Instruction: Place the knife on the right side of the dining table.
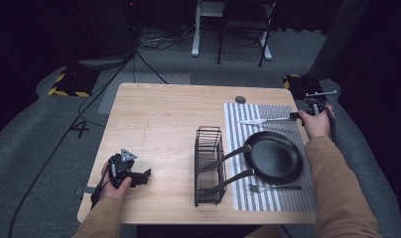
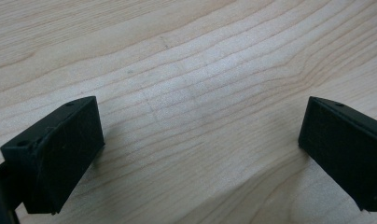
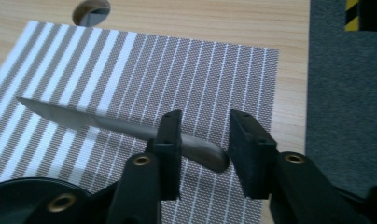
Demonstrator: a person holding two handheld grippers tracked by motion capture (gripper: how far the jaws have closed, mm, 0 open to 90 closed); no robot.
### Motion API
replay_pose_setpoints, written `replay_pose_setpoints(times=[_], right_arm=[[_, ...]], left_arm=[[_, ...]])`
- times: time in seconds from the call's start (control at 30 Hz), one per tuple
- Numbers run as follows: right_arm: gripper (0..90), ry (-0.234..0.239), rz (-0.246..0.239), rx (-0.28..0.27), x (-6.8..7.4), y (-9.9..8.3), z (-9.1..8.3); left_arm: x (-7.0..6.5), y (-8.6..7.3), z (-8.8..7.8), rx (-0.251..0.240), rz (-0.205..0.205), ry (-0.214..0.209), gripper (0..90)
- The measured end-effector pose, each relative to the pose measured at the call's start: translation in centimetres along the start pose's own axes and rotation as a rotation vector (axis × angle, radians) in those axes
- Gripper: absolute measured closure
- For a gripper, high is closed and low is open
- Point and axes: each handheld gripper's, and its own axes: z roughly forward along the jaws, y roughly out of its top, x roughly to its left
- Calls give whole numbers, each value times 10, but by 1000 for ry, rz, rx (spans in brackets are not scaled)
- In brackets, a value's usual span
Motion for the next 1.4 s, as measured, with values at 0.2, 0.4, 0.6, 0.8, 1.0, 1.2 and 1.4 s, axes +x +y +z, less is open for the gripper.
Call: replay_pose_setpoints(times=[0.2,0.4,0.6,0.8,1.0,1.2,1.4], right_arm=[[645,6,17,4,0,-3,7],[631,4,2,-13,-1,-4,3],[604,14,-34,-44,4,-2,-8],[567,34,-87,-80,16,-1,-24],[491,48,-145,-138,25,-1,-48],[410,81,-208,-202,35,-5,-77],[384,109,-242,-244,43,-17,-105]], left_arm=[[0,0,0,0,-2,1,1],[0,0,0,1,-1,1,1],[0,0,0,0,-2,1,2],[0,0,0,0,-1,1,2],[0,0,0,0,-2,1,1],[0,0,0,0,-2,1,1],[0,0,0,0,-2,1,2]])
